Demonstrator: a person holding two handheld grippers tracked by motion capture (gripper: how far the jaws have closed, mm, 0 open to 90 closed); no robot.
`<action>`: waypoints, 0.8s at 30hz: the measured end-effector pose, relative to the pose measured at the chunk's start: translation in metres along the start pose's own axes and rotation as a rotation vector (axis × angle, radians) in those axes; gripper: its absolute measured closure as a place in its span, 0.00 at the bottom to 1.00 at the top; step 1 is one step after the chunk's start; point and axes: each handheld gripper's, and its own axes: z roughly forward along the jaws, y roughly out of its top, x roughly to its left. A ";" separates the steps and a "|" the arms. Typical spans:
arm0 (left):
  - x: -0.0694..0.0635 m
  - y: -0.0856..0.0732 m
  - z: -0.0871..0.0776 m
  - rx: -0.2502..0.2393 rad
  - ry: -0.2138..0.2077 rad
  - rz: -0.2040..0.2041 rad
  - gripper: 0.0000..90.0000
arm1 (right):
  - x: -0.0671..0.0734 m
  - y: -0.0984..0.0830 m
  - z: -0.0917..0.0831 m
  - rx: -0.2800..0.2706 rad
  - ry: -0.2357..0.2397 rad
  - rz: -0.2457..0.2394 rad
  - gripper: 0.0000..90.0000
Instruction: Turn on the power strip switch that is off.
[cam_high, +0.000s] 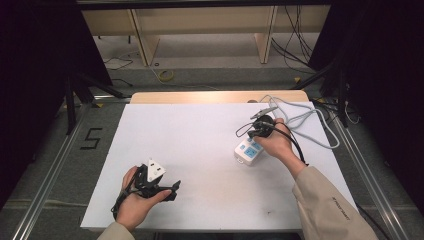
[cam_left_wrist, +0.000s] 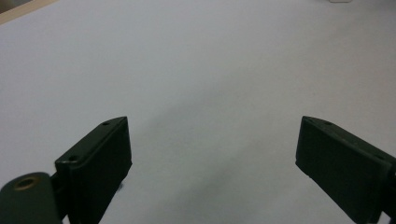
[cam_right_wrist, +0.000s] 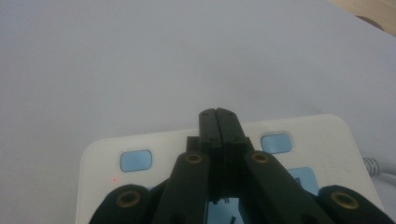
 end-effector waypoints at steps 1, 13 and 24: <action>0.000 0.000 0.000 0.001 0.000 0.001 0.11 | 0.000 0.000 0.000 0.003 -0.001 -0.004 1.00; 0.000 0.000 0.000 0.002 0.000 0.003 0.11 | 0.001 0.005 0.004 0.043 0.007 -0.030 1.00; 0.000 0.000 0.000 0.002 0.000 0.004 0.11 | 0.001 0.007 0.006 0.078 0.011 -0.035 1.00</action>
